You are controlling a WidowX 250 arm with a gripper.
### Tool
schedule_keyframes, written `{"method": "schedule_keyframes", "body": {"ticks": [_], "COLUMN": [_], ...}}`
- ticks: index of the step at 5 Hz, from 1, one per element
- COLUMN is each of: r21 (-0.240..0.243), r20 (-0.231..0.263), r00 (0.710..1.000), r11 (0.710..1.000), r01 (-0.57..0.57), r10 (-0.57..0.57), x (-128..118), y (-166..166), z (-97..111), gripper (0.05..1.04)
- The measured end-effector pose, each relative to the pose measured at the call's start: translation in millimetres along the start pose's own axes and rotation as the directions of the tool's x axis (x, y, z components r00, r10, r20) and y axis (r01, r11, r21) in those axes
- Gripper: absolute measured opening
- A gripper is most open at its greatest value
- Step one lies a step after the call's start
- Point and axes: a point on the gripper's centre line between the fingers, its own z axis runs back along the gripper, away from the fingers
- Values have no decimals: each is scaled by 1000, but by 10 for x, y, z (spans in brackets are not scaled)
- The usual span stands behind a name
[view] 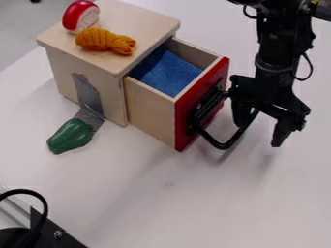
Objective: Pick up the shrimp sushi and place it in the drawer
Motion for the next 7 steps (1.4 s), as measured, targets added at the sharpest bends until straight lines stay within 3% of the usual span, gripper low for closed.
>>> {"method": "schedule_keyframes", "body": {"ticks": [1,2,3,5,6,7], "r21": [4,29,43,72,90,96], "r20": [-33,-80,-39,34,52,38], "r00": [999,997,999,998,998,994], "r11": [1000,1000,999,996,995,990], "r01": [-4,-12,-5,55,31,100], "r10": [4,14,7,-58,-36,-104], "x": [-57,-121,-41,65,12,-36], "y": [14,75,115,253,613,1009], "z": [-97,-37,214,978,1179,1332], "gripper": [999,999,999,999,999,999]}}
